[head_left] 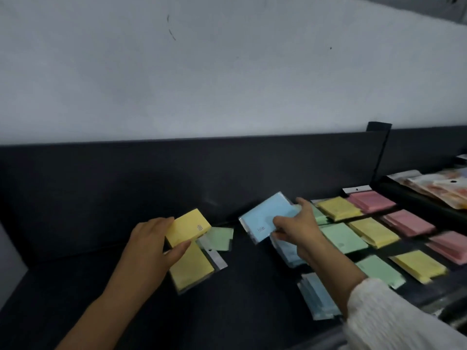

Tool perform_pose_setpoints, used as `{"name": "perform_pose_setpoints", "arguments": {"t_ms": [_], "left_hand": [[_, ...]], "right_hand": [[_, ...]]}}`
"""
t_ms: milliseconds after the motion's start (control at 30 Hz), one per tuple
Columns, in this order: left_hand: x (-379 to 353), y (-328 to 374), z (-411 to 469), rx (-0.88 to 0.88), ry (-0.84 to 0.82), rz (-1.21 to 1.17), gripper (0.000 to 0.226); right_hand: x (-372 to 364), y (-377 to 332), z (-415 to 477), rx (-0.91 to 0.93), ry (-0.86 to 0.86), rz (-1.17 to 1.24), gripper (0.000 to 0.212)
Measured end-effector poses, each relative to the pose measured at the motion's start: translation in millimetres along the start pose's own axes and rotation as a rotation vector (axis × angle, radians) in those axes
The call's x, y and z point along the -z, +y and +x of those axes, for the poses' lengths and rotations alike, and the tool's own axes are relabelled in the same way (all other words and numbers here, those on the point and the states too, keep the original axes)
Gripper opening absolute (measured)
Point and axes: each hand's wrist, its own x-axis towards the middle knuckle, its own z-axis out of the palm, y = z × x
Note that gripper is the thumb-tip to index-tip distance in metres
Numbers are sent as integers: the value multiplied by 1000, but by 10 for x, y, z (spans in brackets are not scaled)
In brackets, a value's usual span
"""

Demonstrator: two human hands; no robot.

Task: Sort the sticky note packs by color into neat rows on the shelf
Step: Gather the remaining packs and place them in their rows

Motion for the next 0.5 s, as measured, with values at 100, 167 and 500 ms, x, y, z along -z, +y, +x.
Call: {"name": "perform_pose_setpoints", "arguments": {"t_ms": [100, 167, 500], "left_hand": [[-91, 147, 63, -6, -3, 24, 62], [-166, 266, 91, -15, 25, 46, 61], [-425, 819, -12, -40, 99, 79, 61]], "right_hand": [[32, 11, 331, -47, -33, 10, 60], [28, 35, 539, -96, -49, 57, 48], [34, 224, 1060, 3, -5, -511, 54]]}}
